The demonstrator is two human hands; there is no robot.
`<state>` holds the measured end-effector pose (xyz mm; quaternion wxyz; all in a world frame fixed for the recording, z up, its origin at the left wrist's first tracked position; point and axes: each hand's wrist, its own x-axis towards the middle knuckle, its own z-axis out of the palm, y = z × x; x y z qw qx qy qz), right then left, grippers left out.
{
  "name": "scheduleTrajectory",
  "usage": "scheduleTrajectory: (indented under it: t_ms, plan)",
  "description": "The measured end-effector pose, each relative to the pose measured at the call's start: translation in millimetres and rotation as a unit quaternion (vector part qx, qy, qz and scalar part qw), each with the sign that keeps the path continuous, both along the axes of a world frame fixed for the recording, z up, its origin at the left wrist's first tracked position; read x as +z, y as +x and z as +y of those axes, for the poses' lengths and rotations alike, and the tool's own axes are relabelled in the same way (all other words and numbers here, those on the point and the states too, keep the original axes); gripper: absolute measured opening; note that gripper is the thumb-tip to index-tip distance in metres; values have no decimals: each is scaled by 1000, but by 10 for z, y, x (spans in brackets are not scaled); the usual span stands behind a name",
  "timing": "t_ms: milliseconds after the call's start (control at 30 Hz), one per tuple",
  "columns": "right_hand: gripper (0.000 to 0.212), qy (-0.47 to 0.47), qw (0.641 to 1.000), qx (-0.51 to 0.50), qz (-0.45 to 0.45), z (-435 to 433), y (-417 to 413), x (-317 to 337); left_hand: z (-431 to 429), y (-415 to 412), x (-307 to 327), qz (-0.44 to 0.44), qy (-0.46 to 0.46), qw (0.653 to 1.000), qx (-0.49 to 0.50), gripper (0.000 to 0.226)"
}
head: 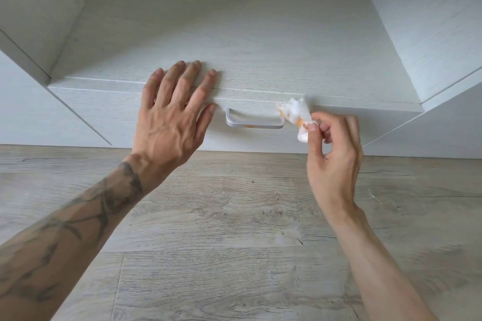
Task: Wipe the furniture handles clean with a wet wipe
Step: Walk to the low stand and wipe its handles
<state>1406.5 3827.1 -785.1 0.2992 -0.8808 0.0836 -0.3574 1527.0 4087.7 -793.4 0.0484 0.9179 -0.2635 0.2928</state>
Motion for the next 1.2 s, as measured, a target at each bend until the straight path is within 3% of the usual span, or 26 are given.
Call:
scheduleTrajectory:
  t_ms: [167,433,767,1000,1200]
  plan:
    - [21,-15,999,37,18,262,68,36,-2,-2,4,-1,-2,1000,-1,57]
    - [10,-18,997,71,-22,261,102,33,2,0,-11,1,5,1000,2,57]
    - [12,-89,987,127,-31,434,272,27,-5,1,-6,-9,5,1000,7,56]
    - [9,-123,988,85,-48,347,257,-12,-10,8,-19,-13,8,1000,10,57]
    - [7,-150,980,118,-47,456,344,-19,-3,4,-16,-14,10,1000,7,57]
